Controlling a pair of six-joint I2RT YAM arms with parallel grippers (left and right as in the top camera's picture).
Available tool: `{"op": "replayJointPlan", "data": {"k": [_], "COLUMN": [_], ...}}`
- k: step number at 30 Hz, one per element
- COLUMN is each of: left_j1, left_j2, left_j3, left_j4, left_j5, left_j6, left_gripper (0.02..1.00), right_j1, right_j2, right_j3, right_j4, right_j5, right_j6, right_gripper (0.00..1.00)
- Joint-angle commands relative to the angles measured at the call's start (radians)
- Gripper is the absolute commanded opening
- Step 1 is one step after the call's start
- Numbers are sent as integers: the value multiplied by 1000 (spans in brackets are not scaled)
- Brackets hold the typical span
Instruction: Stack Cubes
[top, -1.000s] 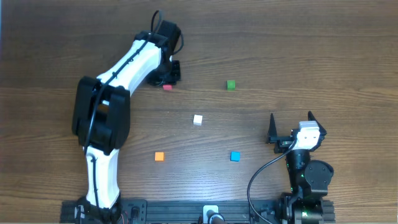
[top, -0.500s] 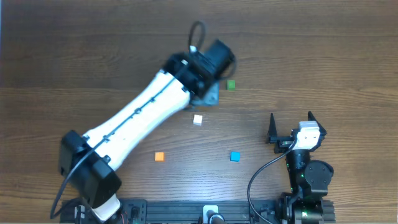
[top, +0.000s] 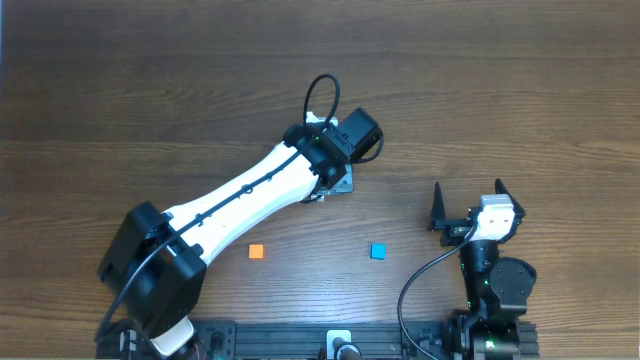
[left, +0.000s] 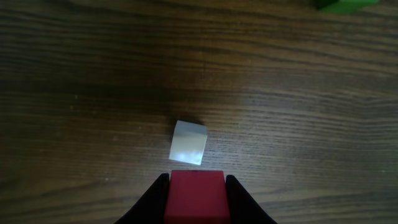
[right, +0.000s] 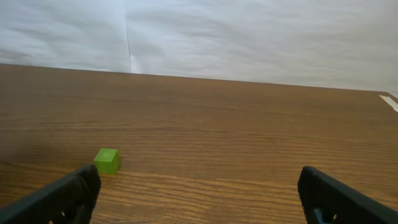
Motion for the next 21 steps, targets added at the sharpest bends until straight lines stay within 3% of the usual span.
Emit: {"op": "replayJointPlan", "data": {"k": [1, 21], "left_j1": [22, 33], "left_j2": [22, 111], "left_j3": [-45, -55], "left_j4": [48, 76], "left_j5": [12, 37], "left_j6": [2, 5], "left_gripper": [40, 40], "right_j1": [-7, -7], "right_j2": [-7, -7], "right_j3": [-6, -6], "right_j4": [-1, -1], "right_j5": [-11, -11], "right_j6": [-5, -5], "right_gripper": [993, 993]}}
